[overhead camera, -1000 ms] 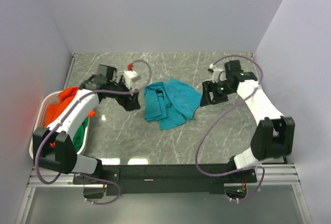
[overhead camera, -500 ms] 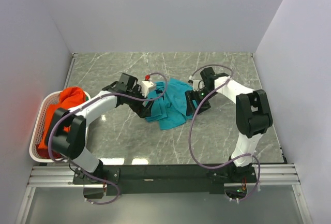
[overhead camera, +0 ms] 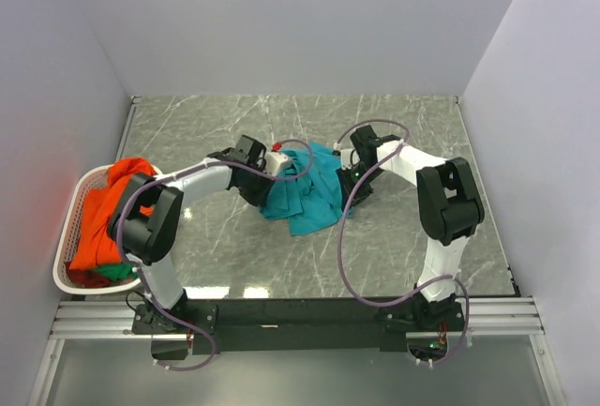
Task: Fold and stack the t-shirts
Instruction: Flatten the tshirt out
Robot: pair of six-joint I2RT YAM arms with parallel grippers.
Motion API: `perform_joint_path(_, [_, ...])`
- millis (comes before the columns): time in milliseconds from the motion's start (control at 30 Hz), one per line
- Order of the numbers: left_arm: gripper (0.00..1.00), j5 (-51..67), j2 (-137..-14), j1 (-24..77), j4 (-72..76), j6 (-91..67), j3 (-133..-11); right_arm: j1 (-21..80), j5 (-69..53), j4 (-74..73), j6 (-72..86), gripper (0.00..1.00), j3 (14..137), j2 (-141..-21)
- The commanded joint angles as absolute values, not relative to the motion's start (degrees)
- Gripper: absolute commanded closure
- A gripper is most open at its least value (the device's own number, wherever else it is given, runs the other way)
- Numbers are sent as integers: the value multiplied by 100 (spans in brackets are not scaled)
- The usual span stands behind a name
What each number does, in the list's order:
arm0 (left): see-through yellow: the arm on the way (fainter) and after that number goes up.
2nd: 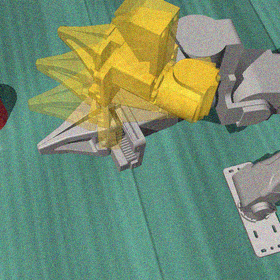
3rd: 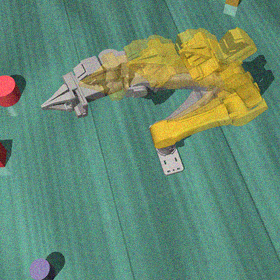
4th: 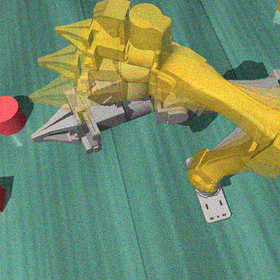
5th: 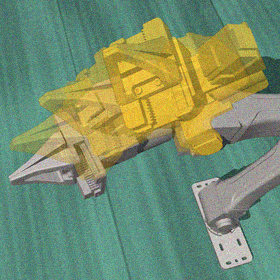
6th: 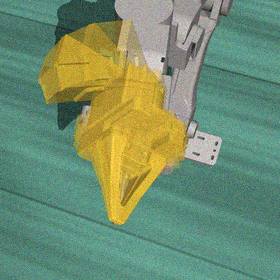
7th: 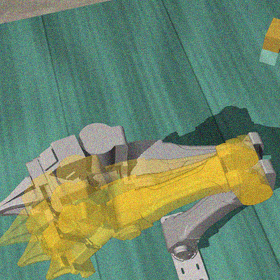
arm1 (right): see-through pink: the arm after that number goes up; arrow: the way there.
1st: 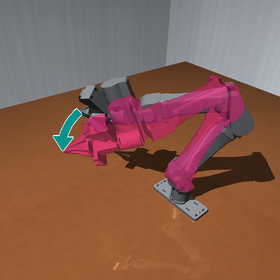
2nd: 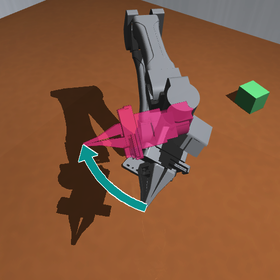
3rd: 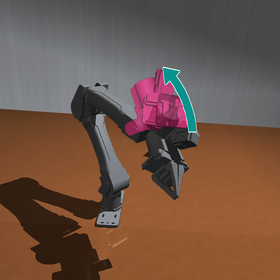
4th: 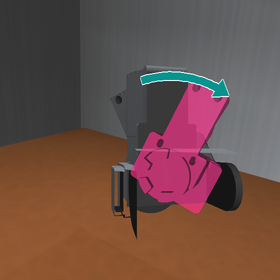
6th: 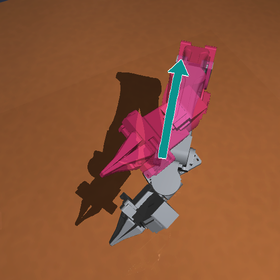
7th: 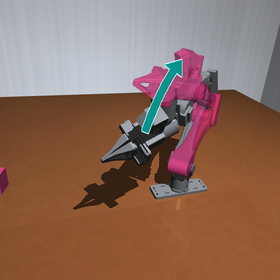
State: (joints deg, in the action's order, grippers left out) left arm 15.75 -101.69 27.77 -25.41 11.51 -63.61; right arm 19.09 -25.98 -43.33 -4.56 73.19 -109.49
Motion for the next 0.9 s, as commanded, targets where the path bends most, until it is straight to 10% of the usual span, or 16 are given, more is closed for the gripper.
perform_joint_path(0, [99,1503,-9695,2418,-3005,1327,-6627,1767,-2250,-4482,-632,100,7331,-10355])
perform_joint_path(867, [100,1670,-7929,589,-4799,3928,-5873,1222,-1292,-5703,-3084,100,5511,-8728])
